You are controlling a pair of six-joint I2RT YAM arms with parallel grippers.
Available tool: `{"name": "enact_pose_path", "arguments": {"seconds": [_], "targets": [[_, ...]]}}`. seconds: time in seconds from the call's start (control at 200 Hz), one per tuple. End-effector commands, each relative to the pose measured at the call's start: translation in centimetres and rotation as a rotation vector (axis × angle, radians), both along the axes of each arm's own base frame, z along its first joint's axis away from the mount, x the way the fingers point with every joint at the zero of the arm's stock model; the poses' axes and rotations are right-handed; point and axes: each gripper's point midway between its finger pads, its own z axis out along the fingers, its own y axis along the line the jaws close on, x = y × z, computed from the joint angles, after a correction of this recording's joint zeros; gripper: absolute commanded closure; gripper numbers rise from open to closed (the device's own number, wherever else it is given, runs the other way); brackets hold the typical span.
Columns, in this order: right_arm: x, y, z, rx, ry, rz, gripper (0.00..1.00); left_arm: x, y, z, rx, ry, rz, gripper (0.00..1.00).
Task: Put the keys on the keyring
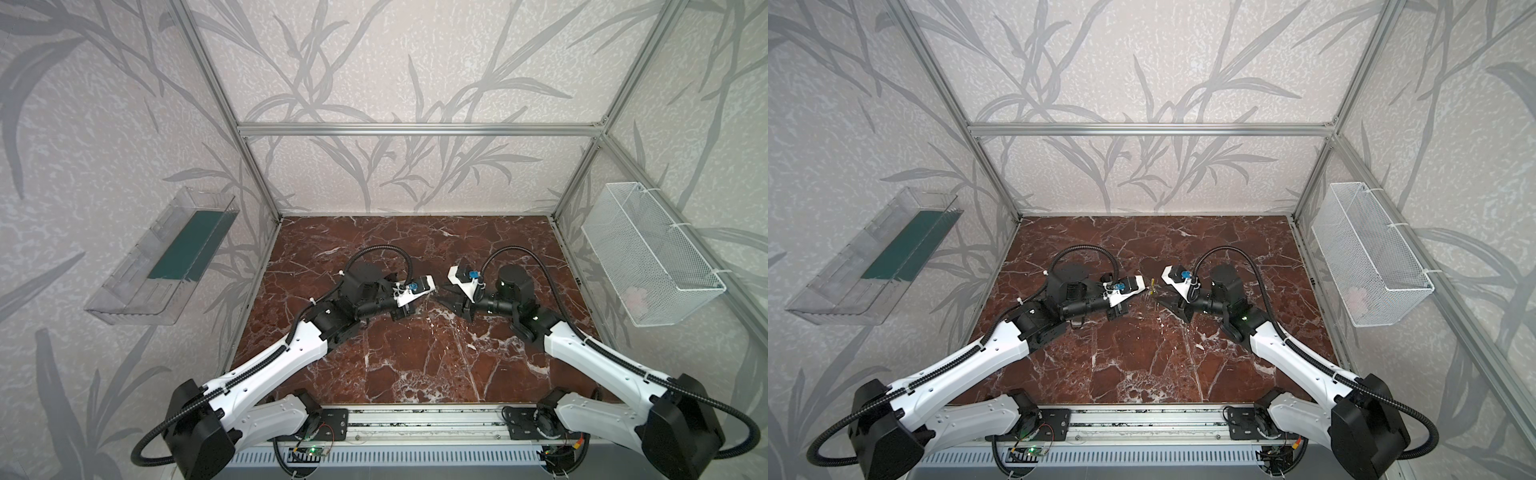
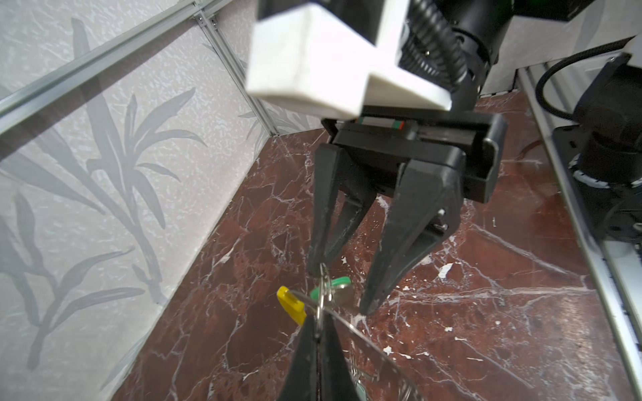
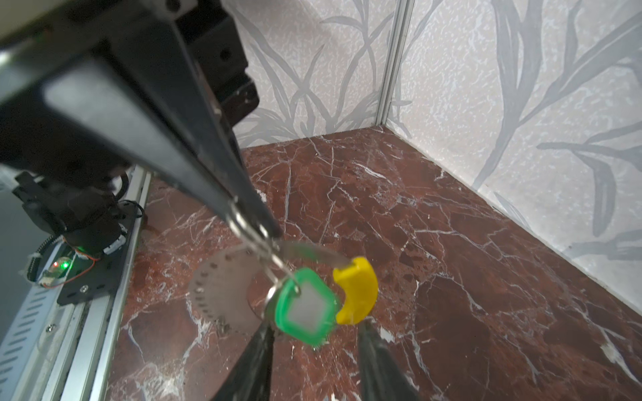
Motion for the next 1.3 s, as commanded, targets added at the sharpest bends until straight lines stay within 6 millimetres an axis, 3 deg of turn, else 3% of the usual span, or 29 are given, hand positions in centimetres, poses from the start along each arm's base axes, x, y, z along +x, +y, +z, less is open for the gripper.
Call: {"name": "enact_pose_path", "arguments": {"seconds": [0.0, 0.235, 0.455, 0.885, 1.16, 1.294], "targets": [[-0.6, -1.1, 3.8, 0.05, -0.179, 0.007, 0.6, -1.7, -0.7, 2.0, -0.115, 0.043, -0.107, 1.0], [-2.8, -0.6, 7.0, 0.112, -0.267, 0.127, 0.72, -1.8, -1.1, 2.1, -0.148, 0.084, -0.148, 1.0], [-3.1, 0.1, 8.6, 0.152, -0.274, 0.183, 0.79, -2.0, -1.3, 2.1, -0.15, 0.093, -0.166, 1.0], [-3.4, 0.9, 8.2, 0.151, -0.207, 0.251, 0.74, -2.5, -1.4, 2.4, -0.148, 0.089, -0.192, 1.0], [-3.8, 1.5, 7.9, 0.147, -0.171, 0.302, 0.9, -2.9, -1.3, 2.5, -0.138, 0.078, -0.211, 1.0], [-4.3, 1.9, 7.5, 0.128, -0.143, 0.332, 0.91, -3.0, -1.3, 2.9, -0.146, 0.067, -0.22, 1.0]]}}
